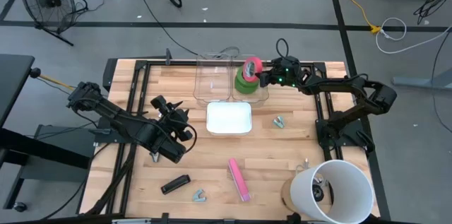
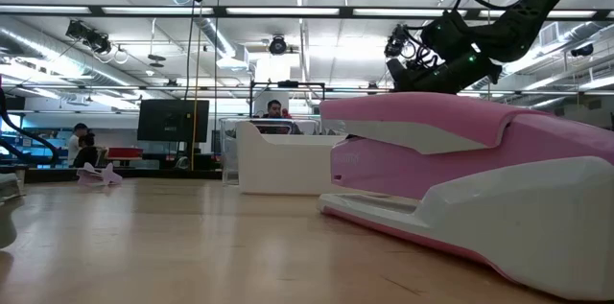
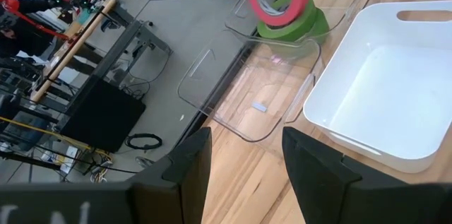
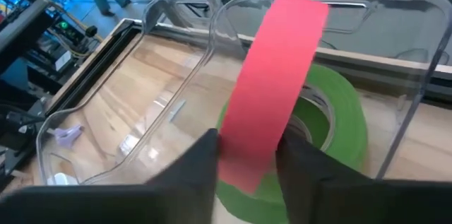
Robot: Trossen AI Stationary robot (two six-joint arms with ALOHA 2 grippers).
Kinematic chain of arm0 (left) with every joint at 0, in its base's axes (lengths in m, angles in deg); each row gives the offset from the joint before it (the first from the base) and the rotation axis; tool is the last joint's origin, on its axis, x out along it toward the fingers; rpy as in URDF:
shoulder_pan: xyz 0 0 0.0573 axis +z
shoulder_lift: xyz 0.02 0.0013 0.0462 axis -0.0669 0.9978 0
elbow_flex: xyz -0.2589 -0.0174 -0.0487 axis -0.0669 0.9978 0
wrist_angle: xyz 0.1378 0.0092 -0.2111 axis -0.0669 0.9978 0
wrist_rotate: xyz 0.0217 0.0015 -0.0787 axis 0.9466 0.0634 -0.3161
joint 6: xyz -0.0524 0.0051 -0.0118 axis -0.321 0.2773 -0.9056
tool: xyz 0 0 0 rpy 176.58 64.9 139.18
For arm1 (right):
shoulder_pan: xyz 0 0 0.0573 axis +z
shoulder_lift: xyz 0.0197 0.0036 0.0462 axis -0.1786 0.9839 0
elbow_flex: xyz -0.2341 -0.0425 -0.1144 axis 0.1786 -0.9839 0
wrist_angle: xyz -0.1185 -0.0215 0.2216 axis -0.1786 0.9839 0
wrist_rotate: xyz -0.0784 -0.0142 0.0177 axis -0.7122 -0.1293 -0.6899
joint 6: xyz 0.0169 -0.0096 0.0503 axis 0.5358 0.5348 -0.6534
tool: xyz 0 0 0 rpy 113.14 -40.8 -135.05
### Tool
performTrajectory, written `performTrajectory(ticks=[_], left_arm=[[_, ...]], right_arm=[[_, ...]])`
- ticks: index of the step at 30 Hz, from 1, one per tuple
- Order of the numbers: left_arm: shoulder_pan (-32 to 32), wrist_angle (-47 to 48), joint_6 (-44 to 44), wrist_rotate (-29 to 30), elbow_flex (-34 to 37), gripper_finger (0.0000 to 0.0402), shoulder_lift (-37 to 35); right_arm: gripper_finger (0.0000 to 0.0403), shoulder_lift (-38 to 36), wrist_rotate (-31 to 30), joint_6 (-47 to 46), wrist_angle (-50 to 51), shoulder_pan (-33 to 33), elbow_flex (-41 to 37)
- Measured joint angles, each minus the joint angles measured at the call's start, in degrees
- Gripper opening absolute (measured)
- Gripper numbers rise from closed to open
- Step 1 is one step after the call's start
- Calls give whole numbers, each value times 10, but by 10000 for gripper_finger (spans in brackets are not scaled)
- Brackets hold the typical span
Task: Pick and place Stapler, Stapler remover, tape
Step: Put the pink tape into the right transparent bin
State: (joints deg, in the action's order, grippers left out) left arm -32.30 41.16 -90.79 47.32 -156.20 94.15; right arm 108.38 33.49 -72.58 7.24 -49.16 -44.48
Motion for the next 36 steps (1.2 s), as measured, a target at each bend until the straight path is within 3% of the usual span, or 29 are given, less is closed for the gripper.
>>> performTrajectory(ticks=[2, 3, 11, 18, 23, 33, 36], left_arm=[[0, 0, 0, 0, 0, 179, 0], [0, 0, 0, 0, 0, 179, 0], [0, -4, 0, 0, 0, 179, 0], [0, -5, 0, 0, 0, 179, 0], [0, -6, 0, 0, 0, 179, 0], [0, -12, 1, 0, 0, 179, 0], [0, -12, 1, 0, 0, 179, 0]], right_arm=[[58, 0, 1, 11, 2, 0, 0], [53, 0, 0, 17, 2, 0, 1], [53, 1, 1, 2, -60, -3, 0], [53, 1, 44, -40, -100, -3, 0], [53, 27, 19, -31, -85, 37, -1], [53, 73, -12, -36, -122, 42, 1], [96, 75, -14, -31, -116, 41, 2]])
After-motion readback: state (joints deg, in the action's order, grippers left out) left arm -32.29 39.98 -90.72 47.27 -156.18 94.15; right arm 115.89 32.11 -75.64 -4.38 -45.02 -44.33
